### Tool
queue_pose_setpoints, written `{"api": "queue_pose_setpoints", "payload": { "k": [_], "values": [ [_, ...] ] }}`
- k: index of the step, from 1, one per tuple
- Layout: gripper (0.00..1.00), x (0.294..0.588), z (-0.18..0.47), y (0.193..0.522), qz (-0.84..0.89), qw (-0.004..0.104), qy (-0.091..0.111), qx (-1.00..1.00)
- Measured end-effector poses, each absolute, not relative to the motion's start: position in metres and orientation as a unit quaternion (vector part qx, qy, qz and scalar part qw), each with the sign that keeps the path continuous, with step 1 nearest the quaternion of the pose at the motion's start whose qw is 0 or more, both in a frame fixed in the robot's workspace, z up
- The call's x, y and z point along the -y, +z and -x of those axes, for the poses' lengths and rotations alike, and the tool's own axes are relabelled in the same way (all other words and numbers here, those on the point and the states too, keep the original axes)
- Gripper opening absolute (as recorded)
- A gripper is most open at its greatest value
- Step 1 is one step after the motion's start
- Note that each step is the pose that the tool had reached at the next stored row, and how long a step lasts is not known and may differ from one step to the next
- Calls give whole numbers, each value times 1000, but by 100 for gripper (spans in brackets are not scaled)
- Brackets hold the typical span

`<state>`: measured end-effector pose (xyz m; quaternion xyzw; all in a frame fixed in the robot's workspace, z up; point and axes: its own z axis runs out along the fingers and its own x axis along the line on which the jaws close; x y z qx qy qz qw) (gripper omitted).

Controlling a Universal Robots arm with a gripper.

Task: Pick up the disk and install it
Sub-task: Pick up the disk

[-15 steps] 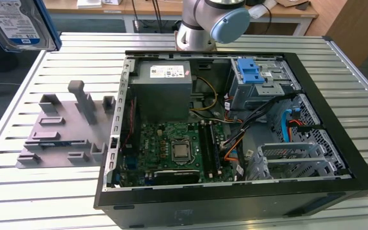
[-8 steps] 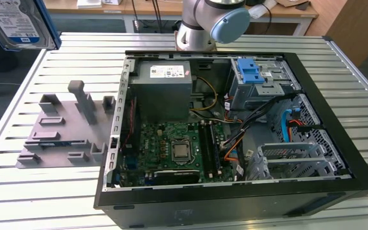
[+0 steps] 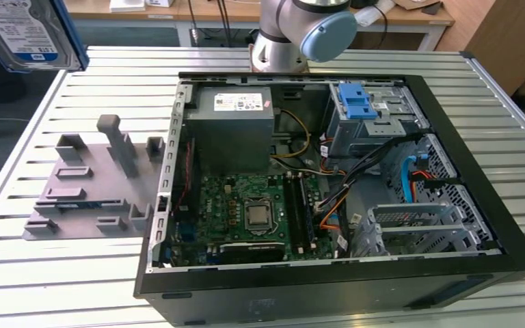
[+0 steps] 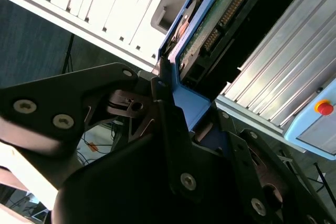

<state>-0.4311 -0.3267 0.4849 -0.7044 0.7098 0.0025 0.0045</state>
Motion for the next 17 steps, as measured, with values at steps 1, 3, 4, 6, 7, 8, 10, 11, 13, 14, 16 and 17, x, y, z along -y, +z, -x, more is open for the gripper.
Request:
{"api": "queue_pose_setpoints", "payload": {
  "k": [1,3,4,6,7,8,10,11,13,14,16,17],
  "values": [
    [37,327,431,485,704,5,3,-710],
    [37,327,430,485,704,5,3,-710],
    [37,327,429,485,704,5,3,-710],
    [37,327,428,485,704,5,3,-710],
    [37,327,427,485,704,5,3,-710],
    [37,327,427,485,704,5,3,-710],
    [37,327,426,485,704,5,3,-710],
    [37,327,426,485,704,5,3,-710],
    [37,327,424,485,704,5,3,-710],
    [37,327,423,485,704,5,3,-710],
    [37,329,422,485,704,4,3,-710],
    [37,330,422,485,704,5,3,-710]
  ]
}}
